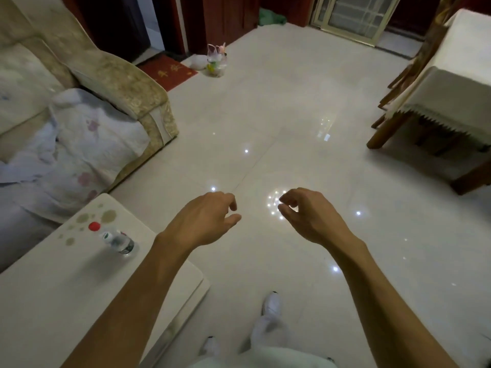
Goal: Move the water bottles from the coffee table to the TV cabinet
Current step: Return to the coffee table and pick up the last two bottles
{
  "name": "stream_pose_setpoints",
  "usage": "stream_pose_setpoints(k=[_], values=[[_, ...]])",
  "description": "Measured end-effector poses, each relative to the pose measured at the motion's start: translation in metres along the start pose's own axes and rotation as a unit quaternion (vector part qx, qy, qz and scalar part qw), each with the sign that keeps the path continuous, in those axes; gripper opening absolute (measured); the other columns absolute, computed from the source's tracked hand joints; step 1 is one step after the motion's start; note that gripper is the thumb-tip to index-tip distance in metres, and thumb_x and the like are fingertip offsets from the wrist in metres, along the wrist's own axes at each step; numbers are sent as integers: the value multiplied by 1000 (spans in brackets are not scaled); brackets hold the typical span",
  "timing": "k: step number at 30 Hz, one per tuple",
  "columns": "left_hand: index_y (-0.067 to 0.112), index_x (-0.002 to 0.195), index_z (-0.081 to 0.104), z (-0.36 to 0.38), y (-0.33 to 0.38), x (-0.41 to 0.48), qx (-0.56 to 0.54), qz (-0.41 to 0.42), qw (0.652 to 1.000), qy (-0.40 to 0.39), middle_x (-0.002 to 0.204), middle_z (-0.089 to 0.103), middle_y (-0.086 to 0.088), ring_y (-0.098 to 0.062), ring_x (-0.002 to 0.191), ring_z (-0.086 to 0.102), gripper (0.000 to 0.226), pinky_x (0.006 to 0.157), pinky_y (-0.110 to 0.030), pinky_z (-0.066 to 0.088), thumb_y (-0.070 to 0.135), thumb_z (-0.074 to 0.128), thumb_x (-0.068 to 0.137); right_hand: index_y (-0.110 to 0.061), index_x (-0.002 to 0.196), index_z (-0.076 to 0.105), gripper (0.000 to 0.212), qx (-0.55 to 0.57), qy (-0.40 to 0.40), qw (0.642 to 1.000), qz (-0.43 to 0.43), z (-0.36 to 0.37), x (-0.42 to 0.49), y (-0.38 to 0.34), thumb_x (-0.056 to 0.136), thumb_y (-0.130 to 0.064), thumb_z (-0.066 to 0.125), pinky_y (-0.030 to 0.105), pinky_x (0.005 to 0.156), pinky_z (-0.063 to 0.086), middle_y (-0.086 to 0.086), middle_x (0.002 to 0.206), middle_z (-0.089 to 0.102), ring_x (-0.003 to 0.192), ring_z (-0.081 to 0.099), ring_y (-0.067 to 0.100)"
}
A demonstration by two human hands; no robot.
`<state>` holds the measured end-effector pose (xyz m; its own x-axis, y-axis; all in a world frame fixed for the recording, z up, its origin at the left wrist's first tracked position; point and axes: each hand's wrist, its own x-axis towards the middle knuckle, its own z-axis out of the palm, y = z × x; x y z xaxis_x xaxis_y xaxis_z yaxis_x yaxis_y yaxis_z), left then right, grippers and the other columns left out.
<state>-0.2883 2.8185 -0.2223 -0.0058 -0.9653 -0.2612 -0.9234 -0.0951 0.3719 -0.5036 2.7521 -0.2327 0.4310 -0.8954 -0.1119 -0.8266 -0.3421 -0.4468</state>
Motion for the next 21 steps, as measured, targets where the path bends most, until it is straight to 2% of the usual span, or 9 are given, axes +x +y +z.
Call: stream_pose_setpoints(k=[4, 11, 21], values=[[24, 117, 56, -5, 32, 39, 2, -25, 1000, 11, 117, 62, 2, -14, 100, 60, 33, 85, -31, 50, 45, 51, 92, -17, 117, 66, 31, 0, -15, 999, -36, -21, 36, 29, 95, -34, 53, 26, 80, 43, -2, 113, 67, 104, 60, 15], [23, 118, 56, -14, 74, 85, 6, -63, 998, 23, 117, 61, 3, -14, 100, 59, 34, 86, -32, 51, 46, 51, 92, -17, 118, 65, 31, -5, -52, 996, -76, -48, 82, 71, 96, -34, 52, 27, 82, 45, -1, 114, 67, 104, 60, 16], [23, 117, 56, -23, 56, 124, 3, -124, 992, 24, 117, 61, 2, -15, 101, 58, 35, 85, -33, 49, 46, 50, 92, -17, 116, 65, 30, -9, -78, 988, -137, -55, 159, 74, 95, -34, 53, 30, 83, 49, 0, 112, 68, 104, 60, 17]])
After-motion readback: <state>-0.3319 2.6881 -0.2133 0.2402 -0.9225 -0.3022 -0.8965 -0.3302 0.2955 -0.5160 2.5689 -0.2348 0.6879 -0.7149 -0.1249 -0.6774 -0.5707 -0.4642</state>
